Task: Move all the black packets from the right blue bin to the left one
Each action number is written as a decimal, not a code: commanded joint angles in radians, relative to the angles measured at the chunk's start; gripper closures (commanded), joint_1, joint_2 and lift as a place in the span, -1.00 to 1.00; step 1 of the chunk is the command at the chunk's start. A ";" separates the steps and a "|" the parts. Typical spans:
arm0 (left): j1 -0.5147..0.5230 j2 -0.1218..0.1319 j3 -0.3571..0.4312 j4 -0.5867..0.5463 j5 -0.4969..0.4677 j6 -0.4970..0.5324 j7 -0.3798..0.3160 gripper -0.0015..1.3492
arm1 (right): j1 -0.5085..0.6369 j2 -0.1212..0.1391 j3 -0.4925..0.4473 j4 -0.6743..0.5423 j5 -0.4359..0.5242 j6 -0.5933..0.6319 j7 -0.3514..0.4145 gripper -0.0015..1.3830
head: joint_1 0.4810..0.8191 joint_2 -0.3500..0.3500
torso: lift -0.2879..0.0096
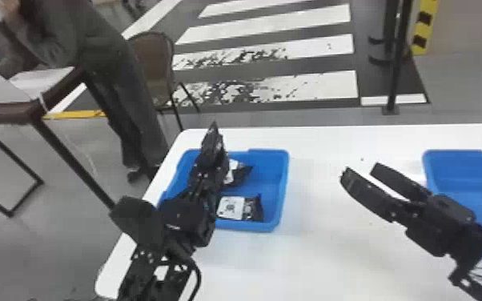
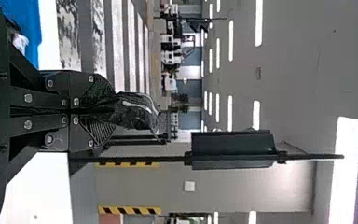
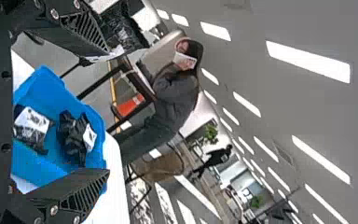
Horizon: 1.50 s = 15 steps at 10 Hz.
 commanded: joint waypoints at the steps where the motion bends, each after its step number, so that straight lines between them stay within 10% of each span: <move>1: -0.105 0.012 0.003 0.164 -0.125 -0.032 0.008 0.81 | 0.031 0.009 -0.042 -0.009 -0.002 0.009 0.000 -0.83 | 0.27 0.88 | -0.01; 5: -0.262 0.033 0.023 0.388 -0.251 -0.020 0.017 0.81 | 0.031 0.015 -0.044 -0.014 -0.004 0.019 0.002 -0.83 | 0.27 0.87 | -0.01; 8: -0.238 0.030 0.013 0.403 -0.135 -0.083 0.004 -0.95 | 0.041 0.015 -0.058 -0.021 0.024 -0.013 0.002 -0.83 | 0.27 0.91 | -0.01; 12: -0.093 0.028 -0.112 0.282 0.200 -0.272 -0.052 -0.86 | 0.098 0.038 -0.156 -0.070 0.124 -0.069 0.000 -0.84 | 0.27 0.68 | -0.01; 15: 0.108 -0.004 -0.156 0.118 0.252 -0.334 0.099 -0.86 | 0.230 0.067 -0.261 -0.203 0.243 -0.216 -0.086 -0.83 | 0.27 0.38 | -0.01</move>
